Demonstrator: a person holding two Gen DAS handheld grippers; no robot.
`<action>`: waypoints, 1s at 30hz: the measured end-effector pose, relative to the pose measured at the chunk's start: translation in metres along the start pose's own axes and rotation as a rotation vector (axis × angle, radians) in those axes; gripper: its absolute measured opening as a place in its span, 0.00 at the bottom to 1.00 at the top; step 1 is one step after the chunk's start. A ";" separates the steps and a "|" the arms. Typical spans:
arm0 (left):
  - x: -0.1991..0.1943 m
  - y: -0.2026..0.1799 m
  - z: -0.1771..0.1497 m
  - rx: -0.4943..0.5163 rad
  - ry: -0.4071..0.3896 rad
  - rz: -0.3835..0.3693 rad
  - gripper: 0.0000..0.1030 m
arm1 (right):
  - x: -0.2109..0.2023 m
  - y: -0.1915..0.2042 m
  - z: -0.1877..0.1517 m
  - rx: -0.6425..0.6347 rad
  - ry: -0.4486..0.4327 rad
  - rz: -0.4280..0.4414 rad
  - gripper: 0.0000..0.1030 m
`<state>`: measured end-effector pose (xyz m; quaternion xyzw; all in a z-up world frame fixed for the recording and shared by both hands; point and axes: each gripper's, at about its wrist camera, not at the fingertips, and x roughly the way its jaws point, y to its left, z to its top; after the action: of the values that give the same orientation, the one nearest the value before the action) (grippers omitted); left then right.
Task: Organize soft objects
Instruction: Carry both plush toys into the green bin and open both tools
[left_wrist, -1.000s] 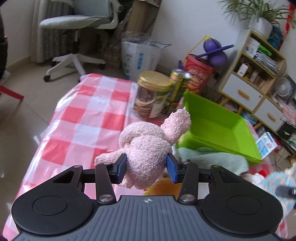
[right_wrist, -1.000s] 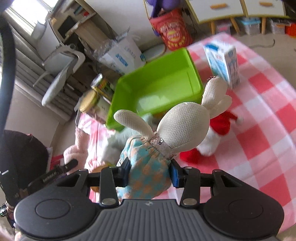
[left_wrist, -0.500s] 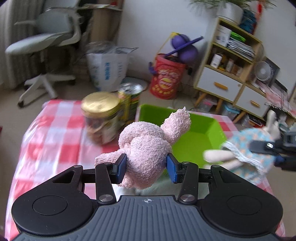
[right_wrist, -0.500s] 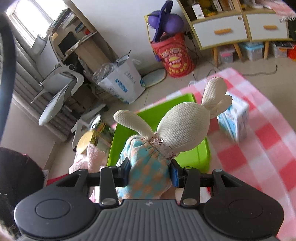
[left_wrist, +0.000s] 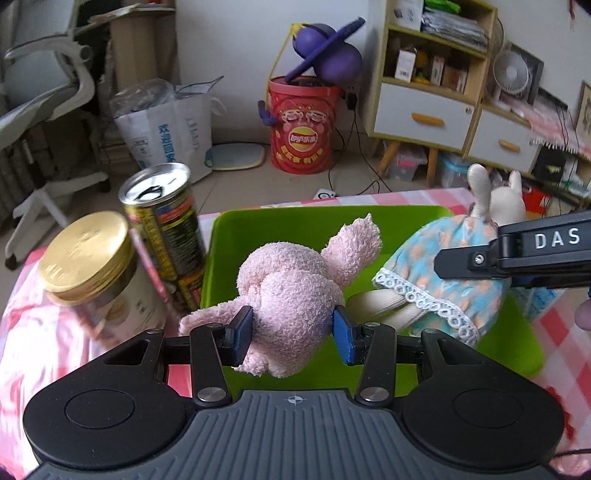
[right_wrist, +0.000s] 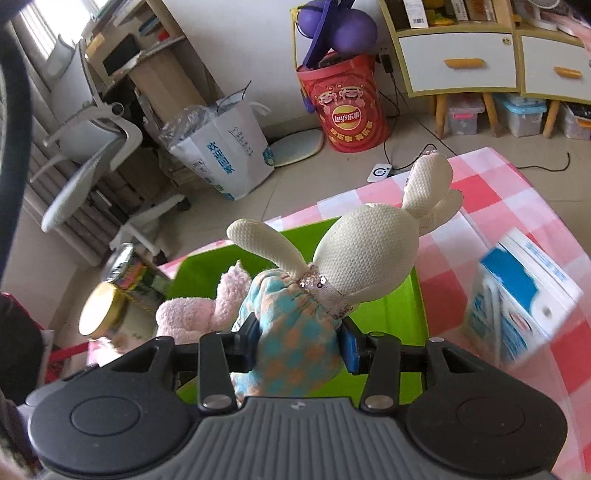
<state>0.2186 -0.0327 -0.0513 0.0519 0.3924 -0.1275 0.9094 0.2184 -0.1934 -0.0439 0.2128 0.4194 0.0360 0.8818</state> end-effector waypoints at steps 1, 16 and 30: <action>0.005 -0.001 0.002 0.006 -0.002 0.003 0.45 | 0.005 0.000 0.002 -0.008 0.003 -0.007 0.30; 0.047 -0.009 0.007 0.043 0.011 0.025 0.48 | 0.044 -0.002 0.012 -0.092 0.020 -0.085 0.36; 0.021 -0.013 0.008 0.047 -0.025 0.025 0.78 | 0.013 0.005 0.013 -0.107 -0.008 -0.079 0.60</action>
<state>0.2342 -0.0507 -0.0608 0.0765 0.3771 -0.1260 0.9144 0.2366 -0.1900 -0.0439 0.1487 0.4213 0.0225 0.8944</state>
